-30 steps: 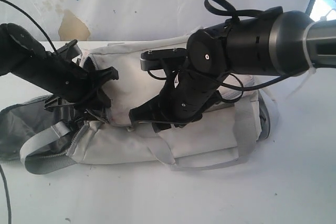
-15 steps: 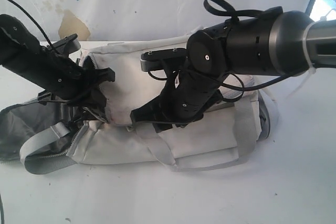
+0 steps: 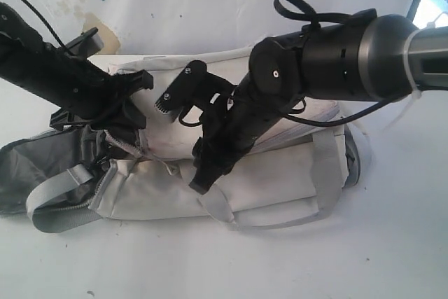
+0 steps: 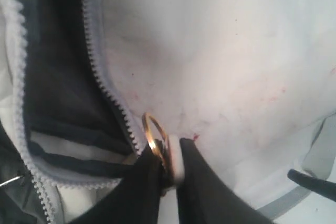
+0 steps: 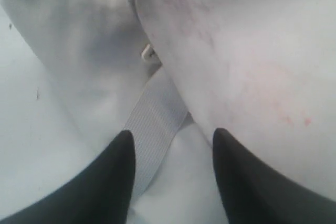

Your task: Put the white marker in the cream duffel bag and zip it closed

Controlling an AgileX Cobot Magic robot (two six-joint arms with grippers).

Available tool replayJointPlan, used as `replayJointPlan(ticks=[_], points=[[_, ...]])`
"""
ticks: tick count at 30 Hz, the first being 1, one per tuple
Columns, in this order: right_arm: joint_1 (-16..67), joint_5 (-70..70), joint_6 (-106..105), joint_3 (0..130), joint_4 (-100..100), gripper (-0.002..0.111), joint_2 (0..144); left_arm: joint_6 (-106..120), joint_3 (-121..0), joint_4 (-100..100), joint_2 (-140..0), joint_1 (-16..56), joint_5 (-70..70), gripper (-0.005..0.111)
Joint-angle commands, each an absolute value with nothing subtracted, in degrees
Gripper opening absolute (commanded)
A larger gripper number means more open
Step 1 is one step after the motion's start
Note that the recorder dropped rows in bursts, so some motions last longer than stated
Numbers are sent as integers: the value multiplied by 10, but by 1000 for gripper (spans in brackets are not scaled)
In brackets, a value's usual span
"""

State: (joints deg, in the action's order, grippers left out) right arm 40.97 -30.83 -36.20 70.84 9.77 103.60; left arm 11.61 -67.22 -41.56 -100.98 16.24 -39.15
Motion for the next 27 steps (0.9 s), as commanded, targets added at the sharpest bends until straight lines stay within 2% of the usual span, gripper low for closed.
replayJointPlan(ticks=[1,3,8,16,27], points=[[406,-264,-452,713,149,57,1030,89,-678,-449,-999,137,-414,0],[407,-251,-452,713,152,61,1030,87,-678,-483,-999,120,-428,0],[409,-227,-468,713,152,61,1030,90,-678,-568,-999,93,-460,0],[437,-176,-488,713,152,60,1041,94,-678,-598,-999,93,-493,0],[440,-166,-475,713,158,38,1075,105,-678,-634,-999,93,-511,0]])
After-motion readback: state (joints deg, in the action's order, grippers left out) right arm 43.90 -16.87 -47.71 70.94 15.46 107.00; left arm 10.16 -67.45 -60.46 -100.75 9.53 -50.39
